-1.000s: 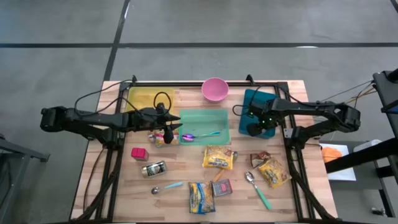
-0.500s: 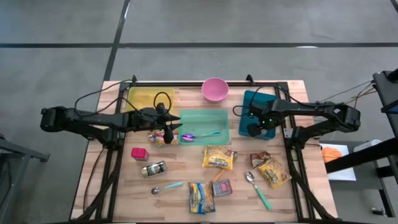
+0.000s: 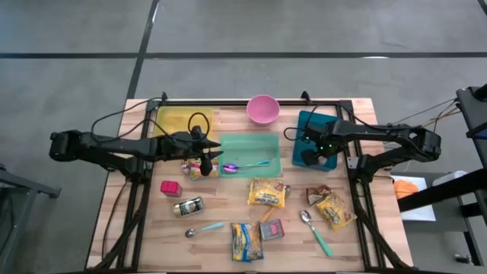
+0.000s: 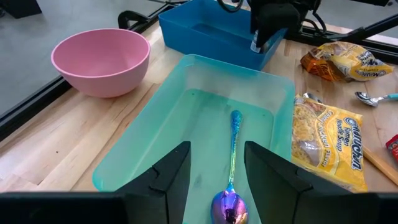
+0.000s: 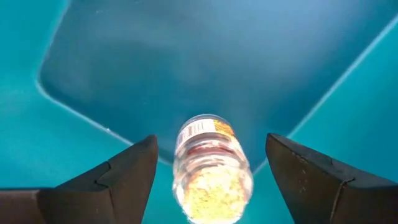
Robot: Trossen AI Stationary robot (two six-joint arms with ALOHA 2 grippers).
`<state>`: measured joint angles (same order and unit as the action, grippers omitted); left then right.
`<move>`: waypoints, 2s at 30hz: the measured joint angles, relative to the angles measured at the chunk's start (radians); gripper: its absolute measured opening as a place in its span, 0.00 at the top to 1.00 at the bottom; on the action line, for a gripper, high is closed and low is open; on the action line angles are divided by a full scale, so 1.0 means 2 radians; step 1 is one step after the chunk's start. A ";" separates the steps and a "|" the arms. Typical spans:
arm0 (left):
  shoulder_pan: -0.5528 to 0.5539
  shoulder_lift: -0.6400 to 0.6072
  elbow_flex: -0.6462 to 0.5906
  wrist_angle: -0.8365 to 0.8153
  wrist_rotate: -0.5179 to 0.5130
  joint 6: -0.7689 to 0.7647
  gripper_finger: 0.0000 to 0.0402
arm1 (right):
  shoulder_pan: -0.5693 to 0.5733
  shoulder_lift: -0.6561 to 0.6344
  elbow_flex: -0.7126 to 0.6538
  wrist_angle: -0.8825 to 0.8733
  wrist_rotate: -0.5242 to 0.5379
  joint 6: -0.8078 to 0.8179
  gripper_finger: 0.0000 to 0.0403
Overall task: Pick & Place Food Item
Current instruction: Put the orange seasoning pack into the blue bin
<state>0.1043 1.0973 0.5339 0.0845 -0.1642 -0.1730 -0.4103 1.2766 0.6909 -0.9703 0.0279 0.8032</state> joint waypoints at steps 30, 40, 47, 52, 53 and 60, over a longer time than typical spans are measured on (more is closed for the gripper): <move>0.000 0.000 0.000 0.000 0.000 0.000 0.60 | 0.161 -0.055 0.129 -0.066 -0.029 -0.087 0.90; 0.000 0.000 0.000 0.000 0.000 -0.004 0.60 | 0.204 -0.023 0.156 -0.067 -0.040 -0.084 0.91; 0.000 0.000 0.000 0.000 0.000 -0.004 0.60 | 0.214 -0.009 0.174 -0.063 -0.048 -0.064 0.91; 0.000 0.000 0.000 0.000 0.000 -0.004 0.60 | 0.234 -0.001 0.173 -0.052 -0.058 -0.100 0.91; 0.000 0.000 0.000 0.000 0.000 -0.004 0.60 | 0.239 -0.001 0.168 -0.051 -0.058 -0.106 0.91; 0.000 0.000 0.000 0.000 0.000 -0.003 0.60 | 0.241 0.024 0.140 -0.045 -0.096 -0.099 0.89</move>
<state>0.1043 1.0969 0.5339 0.0849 -0.1642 -0.1799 0.0719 1.3237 0.9714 -1.0611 -0.1632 0.6052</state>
